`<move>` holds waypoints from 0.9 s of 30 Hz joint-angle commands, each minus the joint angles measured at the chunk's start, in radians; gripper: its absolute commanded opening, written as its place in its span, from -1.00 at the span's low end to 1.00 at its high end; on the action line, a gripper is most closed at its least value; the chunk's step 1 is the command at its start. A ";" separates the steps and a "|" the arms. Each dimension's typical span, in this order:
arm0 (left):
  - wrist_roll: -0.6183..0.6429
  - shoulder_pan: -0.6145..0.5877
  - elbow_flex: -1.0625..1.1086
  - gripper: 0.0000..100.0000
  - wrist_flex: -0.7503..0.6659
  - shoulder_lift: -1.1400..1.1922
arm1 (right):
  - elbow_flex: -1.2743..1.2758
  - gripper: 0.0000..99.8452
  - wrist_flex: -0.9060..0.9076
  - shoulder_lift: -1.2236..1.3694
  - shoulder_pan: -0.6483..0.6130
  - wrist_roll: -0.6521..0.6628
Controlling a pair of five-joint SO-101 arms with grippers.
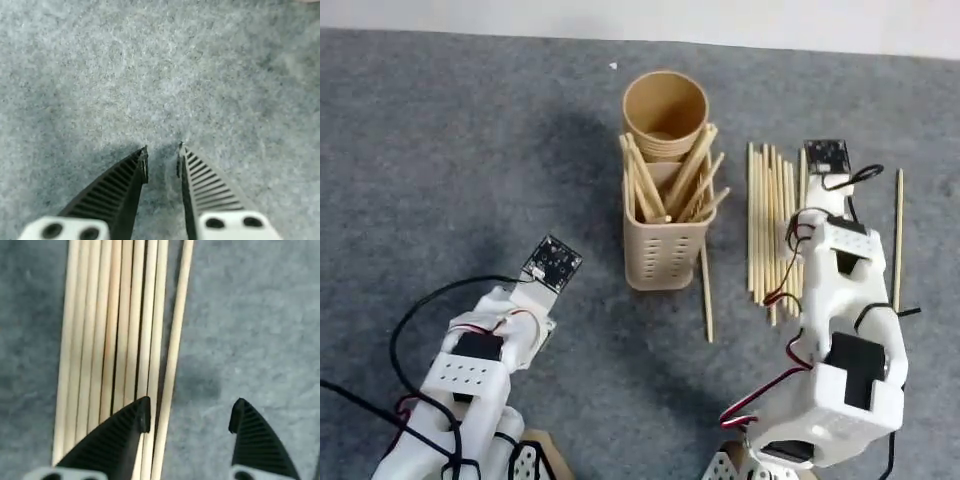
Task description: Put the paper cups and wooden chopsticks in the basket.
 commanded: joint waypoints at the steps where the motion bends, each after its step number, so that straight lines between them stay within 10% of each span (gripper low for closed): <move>1: -0.008 0.013 -0.002 -0.74 -0.014 -0.013 | -0.036 -0.48 -0.030 0.005 0.008 0.009; 14: -0.008 0.013 0.001 -0.74 -0.014 -0.013 | -0.047 -0.50 -0.024 0.156 0.008 0.012; 18: -0.008 0.013 0.001 -0.74 -0.014 -0.013 | -0.047 -0.99 0.027 0.159 0.010 0.012; 27: -0.008 0.013 -0.001 -0.74 -0.014 -0.013 | -0.050 -0.99 0.093 0.064 0.010 -0.021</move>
